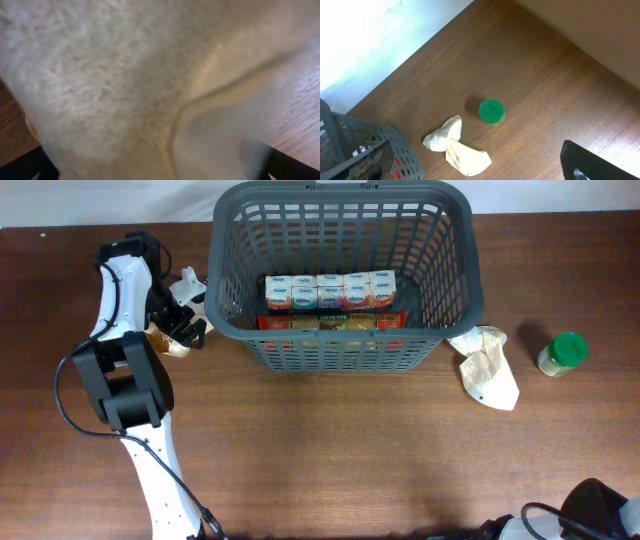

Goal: Pack container

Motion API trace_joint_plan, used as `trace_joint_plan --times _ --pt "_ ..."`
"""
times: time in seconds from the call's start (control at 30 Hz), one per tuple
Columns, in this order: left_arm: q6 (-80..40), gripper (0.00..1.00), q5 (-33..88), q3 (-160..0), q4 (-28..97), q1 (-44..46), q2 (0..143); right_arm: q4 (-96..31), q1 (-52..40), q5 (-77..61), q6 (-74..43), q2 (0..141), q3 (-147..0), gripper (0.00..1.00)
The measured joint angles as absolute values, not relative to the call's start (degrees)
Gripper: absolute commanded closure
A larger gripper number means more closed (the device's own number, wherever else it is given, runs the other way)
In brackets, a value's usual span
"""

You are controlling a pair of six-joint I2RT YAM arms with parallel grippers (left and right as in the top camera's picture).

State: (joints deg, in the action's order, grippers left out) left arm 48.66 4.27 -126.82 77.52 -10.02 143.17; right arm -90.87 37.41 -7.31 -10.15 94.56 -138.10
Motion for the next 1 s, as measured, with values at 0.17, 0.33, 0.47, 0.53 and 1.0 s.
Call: trace_joint_plan --times 0.17,0.33,0.47,0.53,1.0 --pt "48.7 0.84 4.2 -126.8 77.8 -10.0 143.3 -90.9 37.4 -7.3 -10.2 94.6 -138.1 0.01" --pt "48.9 0.98 4.3 -126.8 79.0 -9.8 143.3 -90.9 37.4 -7.3 -10.2 94.6 -138.1 0.01" --pt "48.3 0.98 4.4 -126.9 79.1 -9.8 143.3 -90.9 37.4 -7.3 -10.2 94.6 -138.1 0.01" --pt "47.5 0.98 4.3 -126.9 79.1 -9.8 143.3 -90.9 37.4 -7.3 -10.1 94.6 -138.1 0.01" --pt "32.4 0.98 1.3 -126.8 79.9 -16.0 141.4 -90.9 37.4 -7.3 -10.2 94.6 -138.1 0.01"
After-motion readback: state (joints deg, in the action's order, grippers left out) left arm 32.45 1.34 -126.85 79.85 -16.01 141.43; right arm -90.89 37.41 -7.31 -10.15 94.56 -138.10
